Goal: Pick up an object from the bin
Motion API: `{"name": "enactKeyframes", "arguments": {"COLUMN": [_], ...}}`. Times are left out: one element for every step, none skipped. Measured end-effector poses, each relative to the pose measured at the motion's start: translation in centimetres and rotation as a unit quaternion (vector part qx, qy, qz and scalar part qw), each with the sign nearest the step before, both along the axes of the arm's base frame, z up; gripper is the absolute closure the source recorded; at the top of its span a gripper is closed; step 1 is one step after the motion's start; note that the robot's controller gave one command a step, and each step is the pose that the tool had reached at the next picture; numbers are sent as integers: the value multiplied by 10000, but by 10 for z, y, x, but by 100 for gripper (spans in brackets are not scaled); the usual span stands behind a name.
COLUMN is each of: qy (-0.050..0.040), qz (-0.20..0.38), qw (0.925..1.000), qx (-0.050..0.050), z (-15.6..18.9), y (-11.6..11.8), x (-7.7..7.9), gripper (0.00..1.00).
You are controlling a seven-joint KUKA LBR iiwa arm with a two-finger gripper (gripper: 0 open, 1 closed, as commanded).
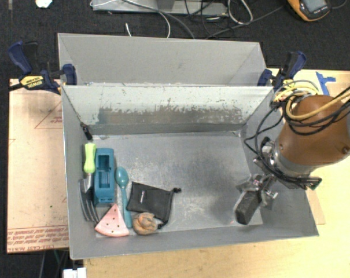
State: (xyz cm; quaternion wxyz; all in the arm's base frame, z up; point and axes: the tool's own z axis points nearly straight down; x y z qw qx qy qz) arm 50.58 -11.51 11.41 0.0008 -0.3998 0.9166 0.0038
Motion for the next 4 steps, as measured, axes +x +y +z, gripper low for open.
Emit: {"name": "enactKeyframes", "arguments": {"qy": [8, -32, -22, -23], "qz": [-6, -11, -12, -12], "qw": [10000, 10000, 10000, 10000], "qx": [8, -3, -1, -2], "z": [54, 87, 103, 116], "y": [1, 0, 0, 0], "x": [0, 2, 1, 1], "gripper": [100, 100, 100, 100]}}
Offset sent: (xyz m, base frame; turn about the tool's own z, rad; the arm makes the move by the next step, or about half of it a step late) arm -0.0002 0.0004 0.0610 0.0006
